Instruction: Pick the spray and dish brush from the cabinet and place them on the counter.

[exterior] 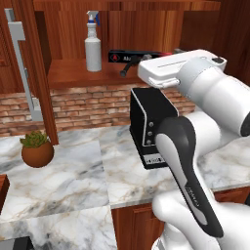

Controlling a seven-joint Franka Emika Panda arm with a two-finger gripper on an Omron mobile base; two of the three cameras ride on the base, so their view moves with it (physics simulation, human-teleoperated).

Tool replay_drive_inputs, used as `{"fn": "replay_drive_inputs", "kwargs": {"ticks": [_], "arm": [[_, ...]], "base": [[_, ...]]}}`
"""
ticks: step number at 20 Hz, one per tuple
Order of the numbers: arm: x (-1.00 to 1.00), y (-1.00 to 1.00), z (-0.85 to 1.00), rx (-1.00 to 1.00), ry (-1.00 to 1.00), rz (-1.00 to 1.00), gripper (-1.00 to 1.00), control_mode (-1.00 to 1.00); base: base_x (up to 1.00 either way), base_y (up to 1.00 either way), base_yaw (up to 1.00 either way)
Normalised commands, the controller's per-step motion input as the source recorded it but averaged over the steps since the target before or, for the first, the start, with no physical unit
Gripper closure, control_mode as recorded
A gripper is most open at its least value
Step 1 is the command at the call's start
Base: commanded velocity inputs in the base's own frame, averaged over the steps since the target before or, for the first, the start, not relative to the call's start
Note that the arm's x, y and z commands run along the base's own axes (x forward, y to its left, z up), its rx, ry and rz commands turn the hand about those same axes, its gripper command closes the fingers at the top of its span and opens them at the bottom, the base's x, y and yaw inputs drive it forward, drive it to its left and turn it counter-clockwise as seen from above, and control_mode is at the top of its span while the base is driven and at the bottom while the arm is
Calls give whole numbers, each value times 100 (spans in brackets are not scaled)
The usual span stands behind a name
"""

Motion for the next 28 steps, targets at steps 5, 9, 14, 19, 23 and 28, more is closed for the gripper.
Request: {"fn": "replay_drive_inputs", "kwargs": {"ticks": [5,9,14,19,23,28], "arm": [[16,5,0,-1,0,0,-100,-100],[20,6,0,0,0,0,-100,-100],[21,6,0,0,0,0,-100,-100],[24,8,0,0,0,0,-100,-100],[26,10,0,0,0,0,-100,-100],[28,7,0,0,0,0,-100,-100]], "base": [[0,0,0],[0,0,0],[0,0,0],[0,0,0],[0,0,0],[0,0,0]]}}
